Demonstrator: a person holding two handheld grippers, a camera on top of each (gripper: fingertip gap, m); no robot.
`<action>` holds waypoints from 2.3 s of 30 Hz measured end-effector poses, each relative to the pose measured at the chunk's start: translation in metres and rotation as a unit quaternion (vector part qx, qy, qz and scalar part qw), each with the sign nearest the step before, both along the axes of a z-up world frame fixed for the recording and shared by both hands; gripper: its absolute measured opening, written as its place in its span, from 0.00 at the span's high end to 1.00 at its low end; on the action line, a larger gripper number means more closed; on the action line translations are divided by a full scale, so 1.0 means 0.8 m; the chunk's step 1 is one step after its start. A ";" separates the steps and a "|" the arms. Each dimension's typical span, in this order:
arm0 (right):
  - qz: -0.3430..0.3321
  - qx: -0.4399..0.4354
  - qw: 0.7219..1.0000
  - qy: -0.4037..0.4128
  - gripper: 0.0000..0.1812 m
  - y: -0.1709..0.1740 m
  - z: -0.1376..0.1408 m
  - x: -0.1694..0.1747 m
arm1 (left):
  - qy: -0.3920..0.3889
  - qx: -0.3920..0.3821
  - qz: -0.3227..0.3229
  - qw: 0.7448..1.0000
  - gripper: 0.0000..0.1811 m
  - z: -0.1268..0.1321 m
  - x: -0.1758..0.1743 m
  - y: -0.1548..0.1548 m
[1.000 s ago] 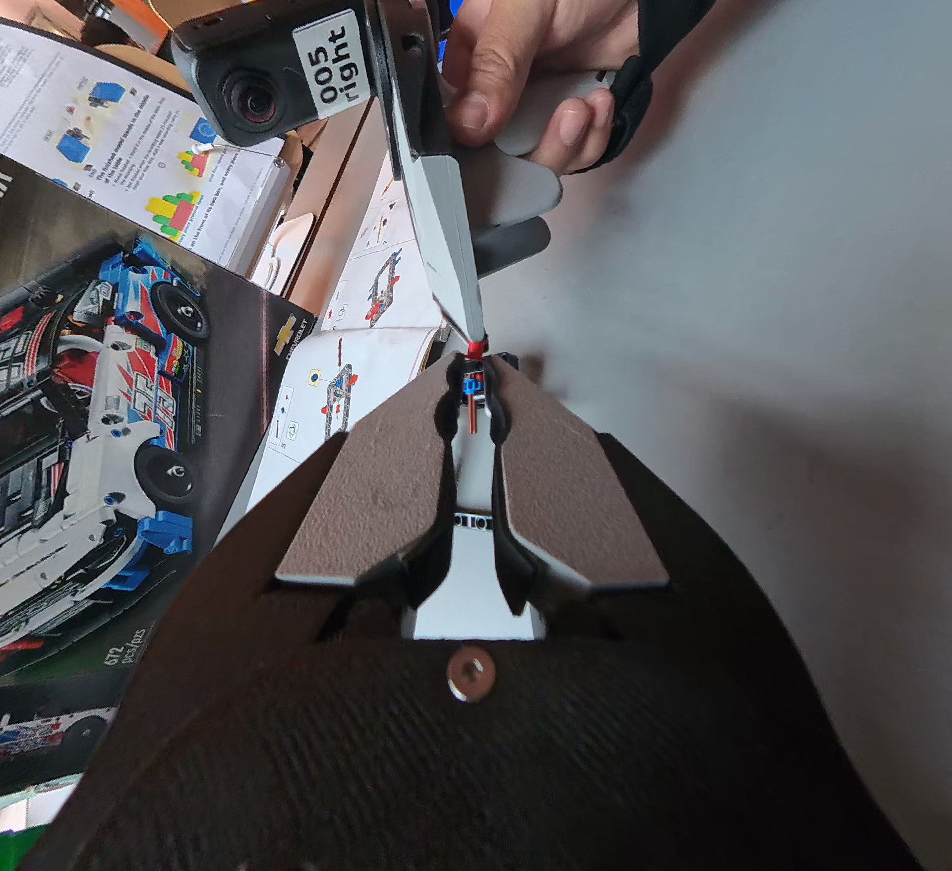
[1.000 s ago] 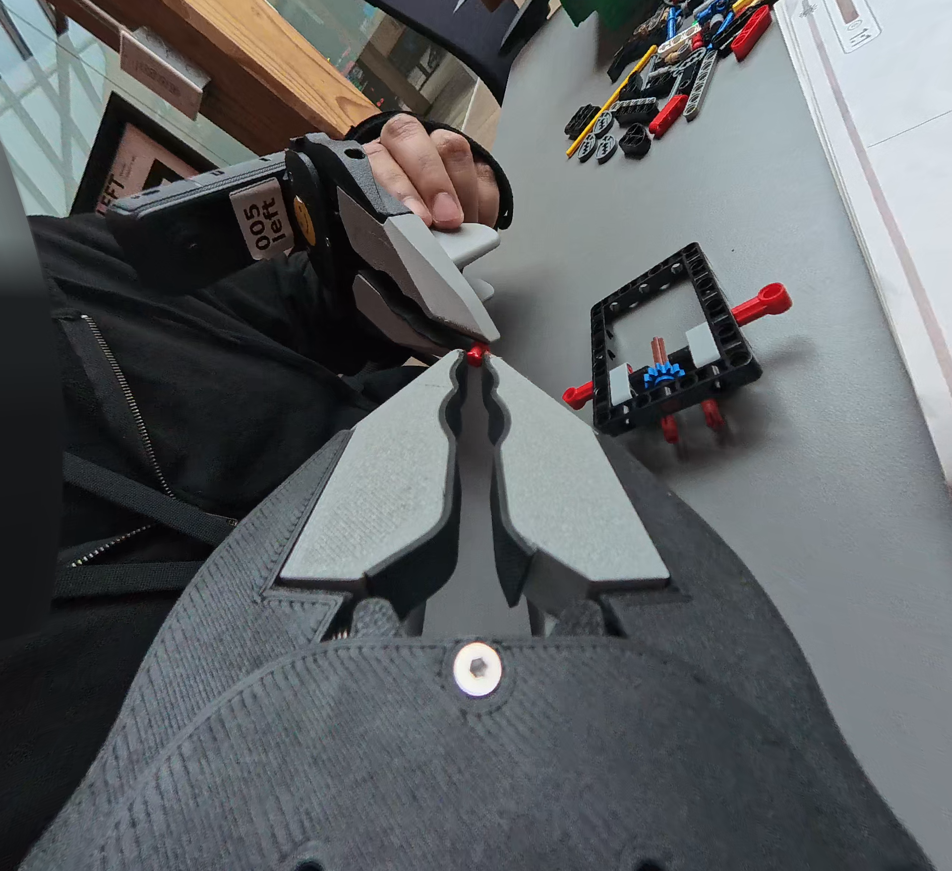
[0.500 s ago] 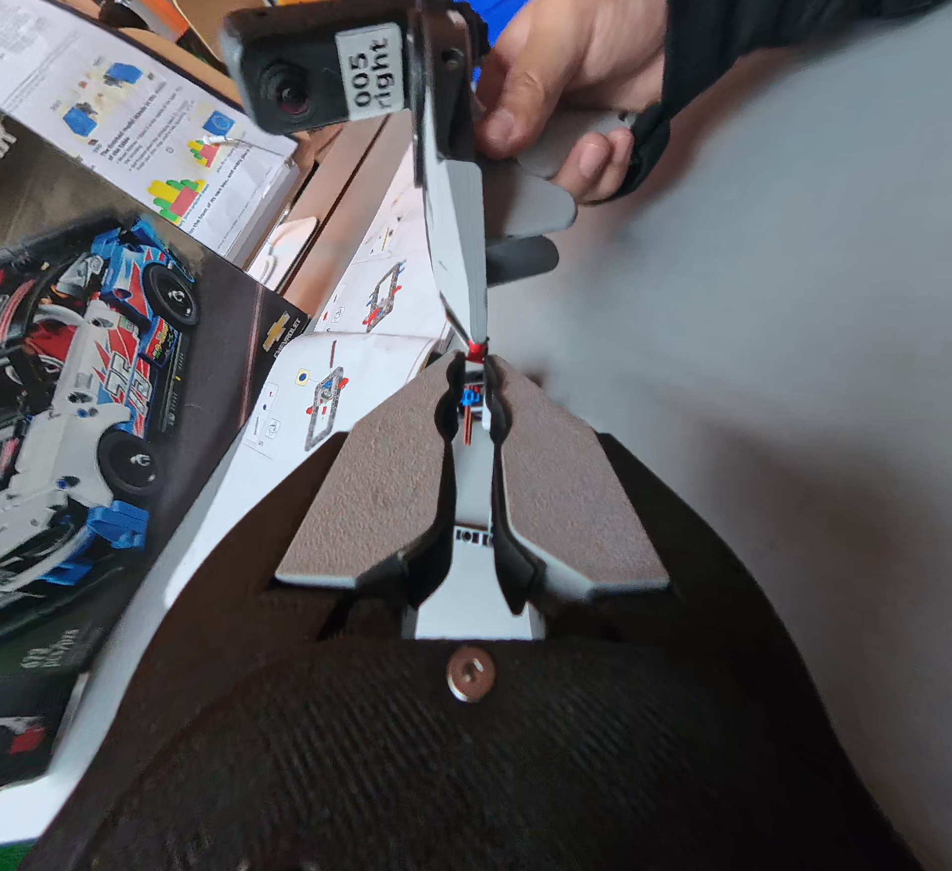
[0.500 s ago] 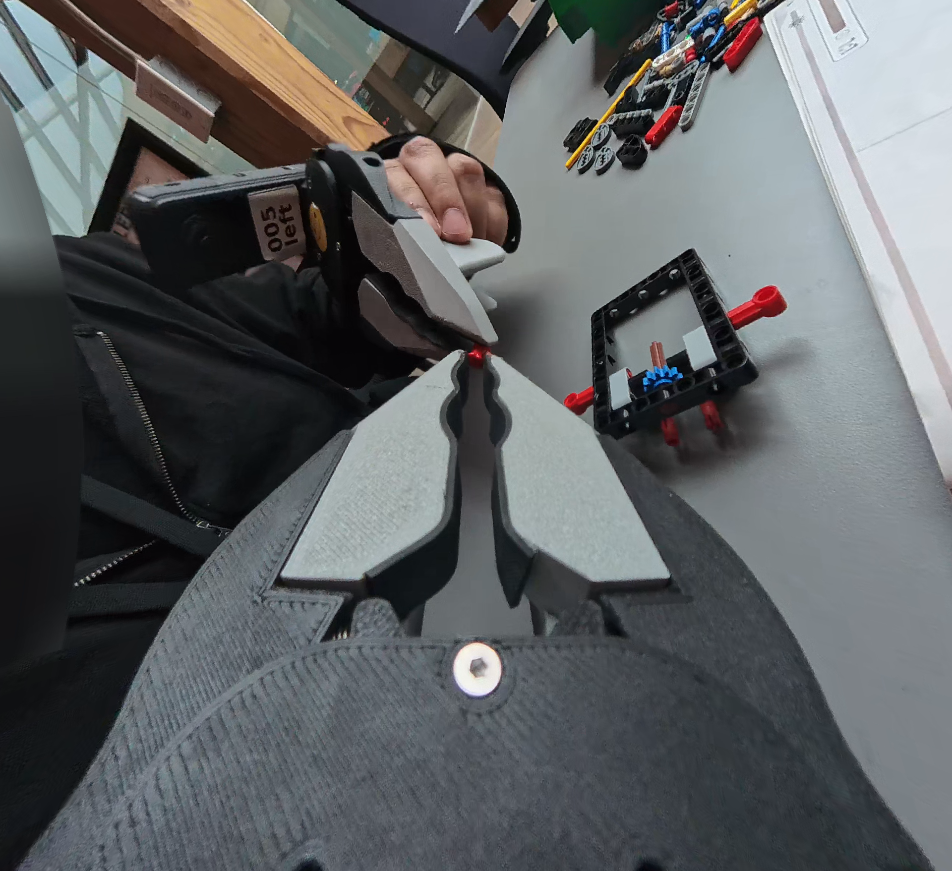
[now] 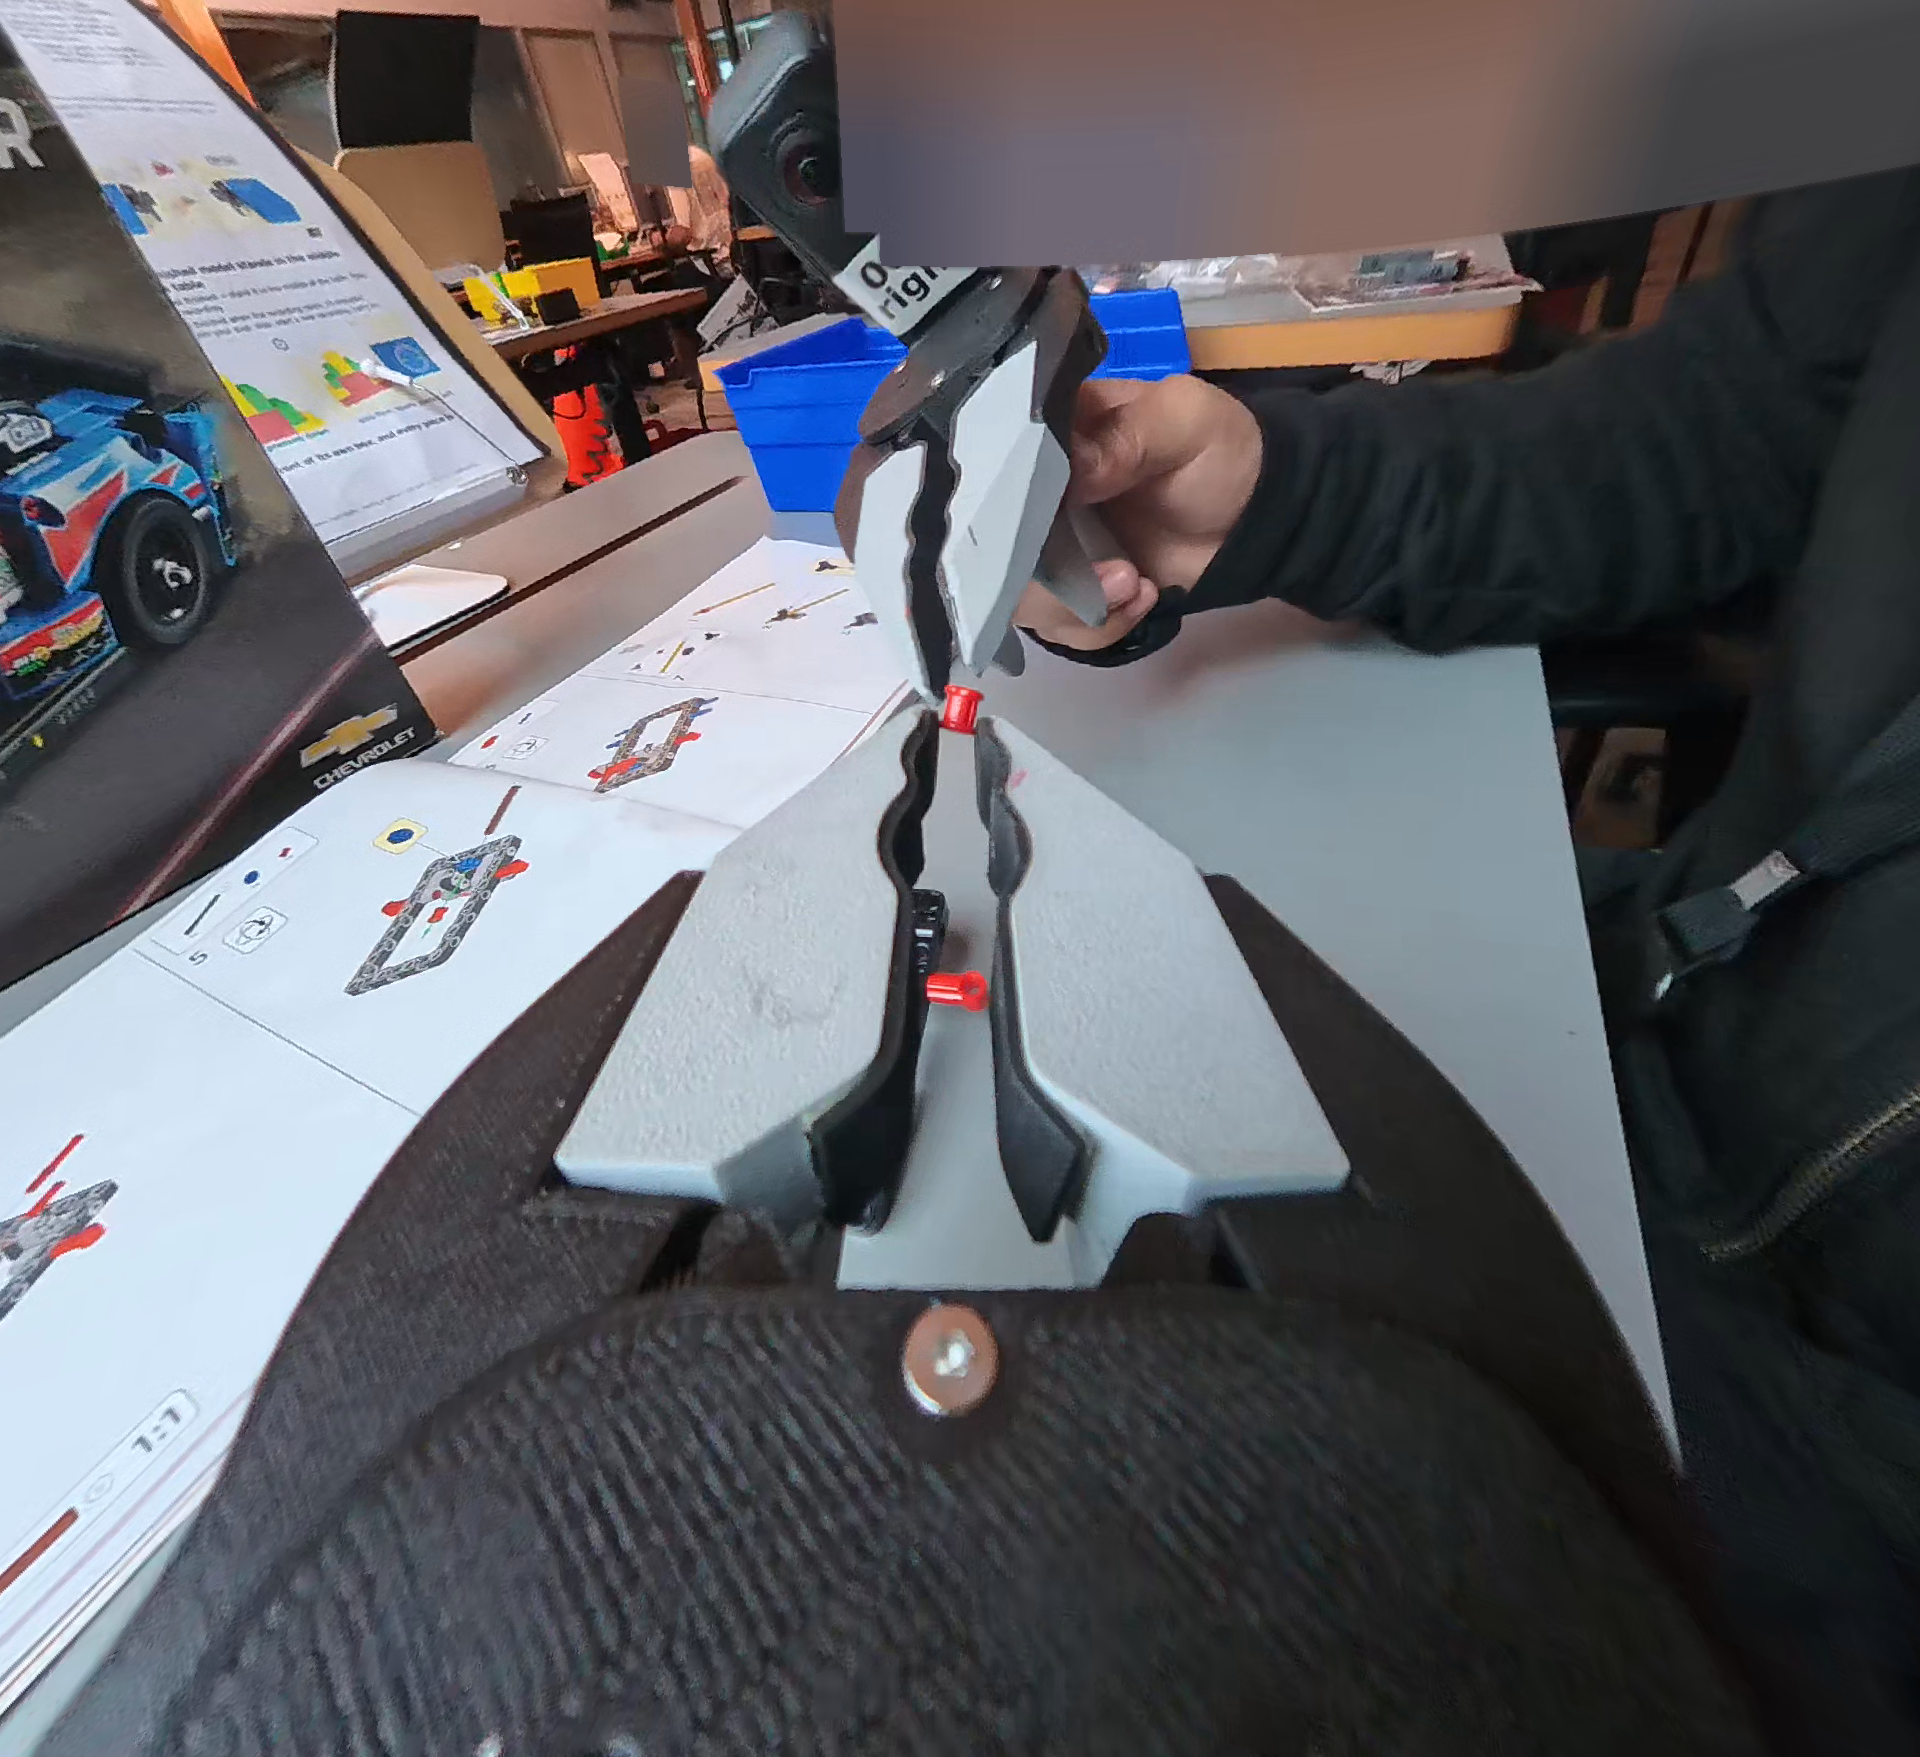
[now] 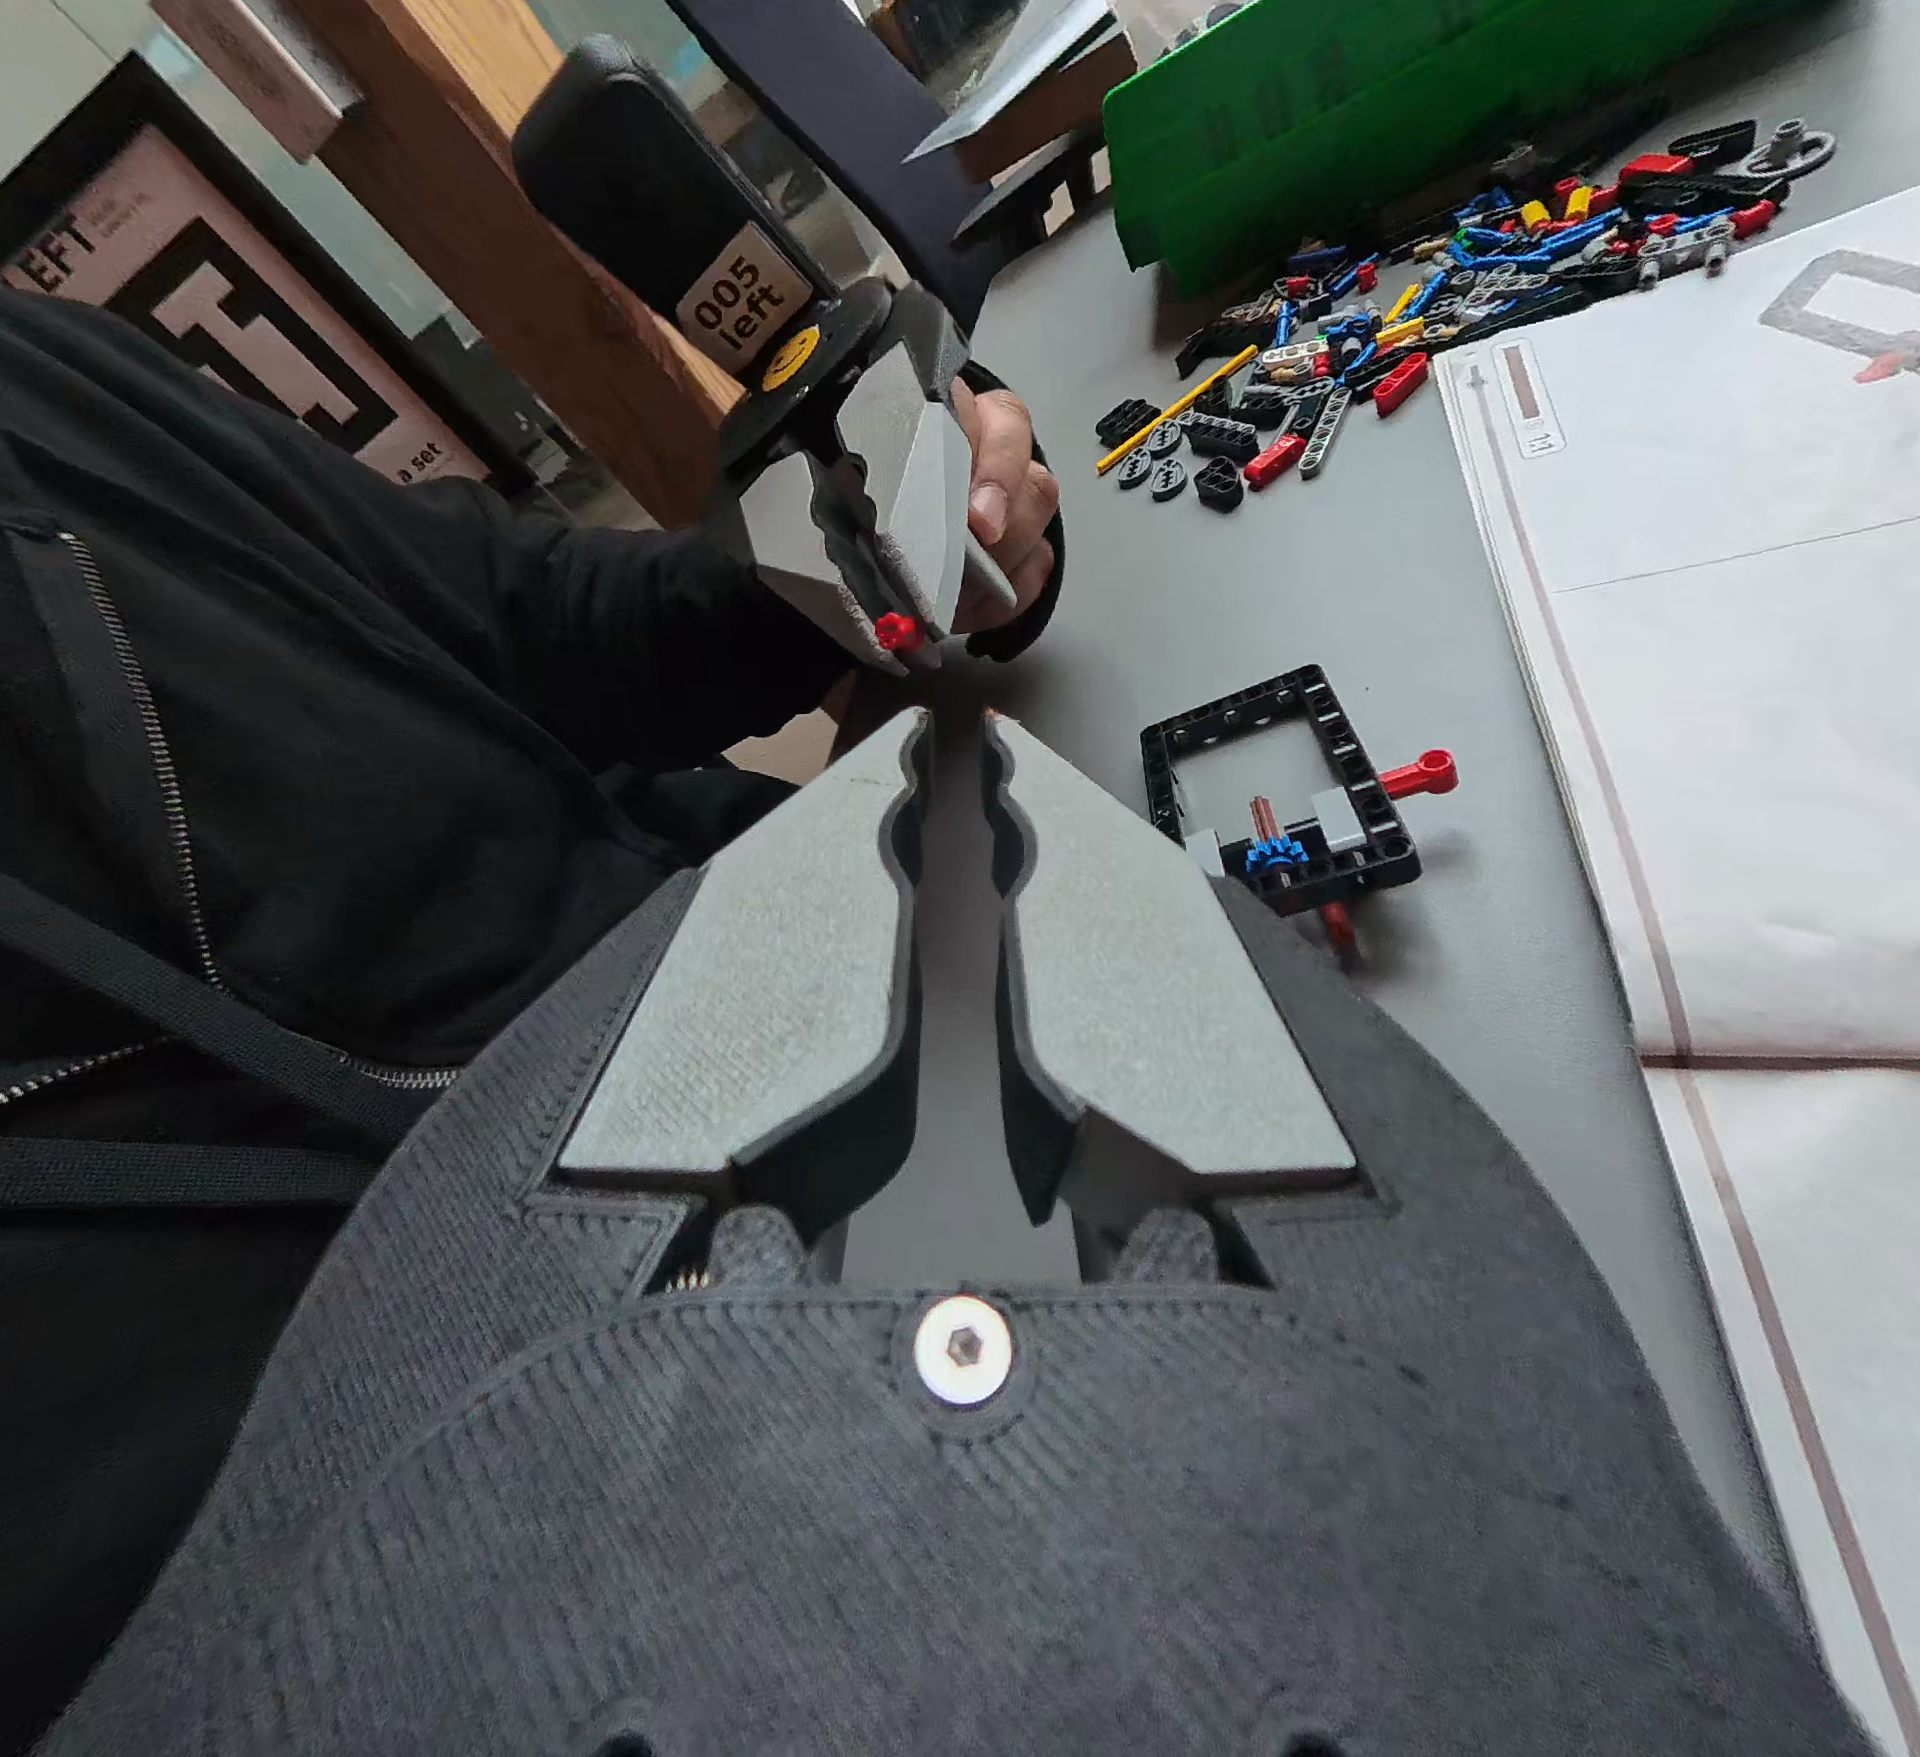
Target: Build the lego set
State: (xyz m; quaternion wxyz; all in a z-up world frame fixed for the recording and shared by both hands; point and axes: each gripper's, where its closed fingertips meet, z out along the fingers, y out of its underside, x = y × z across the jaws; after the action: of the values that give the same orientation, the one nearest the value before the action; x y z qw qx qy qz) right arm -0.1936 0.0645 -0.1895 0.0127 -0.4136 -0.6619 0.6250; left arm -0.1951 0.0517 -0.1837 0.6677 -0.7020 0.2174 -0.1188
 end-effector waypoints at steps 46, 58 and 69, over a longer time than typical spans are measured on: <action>-0.078 0.055 0.985 -0.142 0.94 0.037 -0.094 -0.031 | -0.072 -0.424 -0.049 0.901 0.98 -0.124 -0.054 0.026; -0.080 0.068 0.984 -0.147 1.00 0.035 -0.097 -0.037 | -0.054 -0.435 -0.041 0.898 0.98 -0.126 -0.060 0.024; -0.079 0.083 0.984 -0.135 1.00 0.032 -0.098 -0.036 | -0.011 -0.424 -0.047 0.905 0.97 -0.124 -0.063 0.024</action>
State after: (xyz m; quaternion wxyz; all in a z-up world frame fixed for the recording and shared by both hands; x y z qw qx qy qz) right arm -0.2225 0.0905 -0.2675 0.0067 -0.5429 -0.6722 0.5033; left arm -0.2457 0.0707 -0.2830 0.3033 -0.9064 0.1722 -0.2382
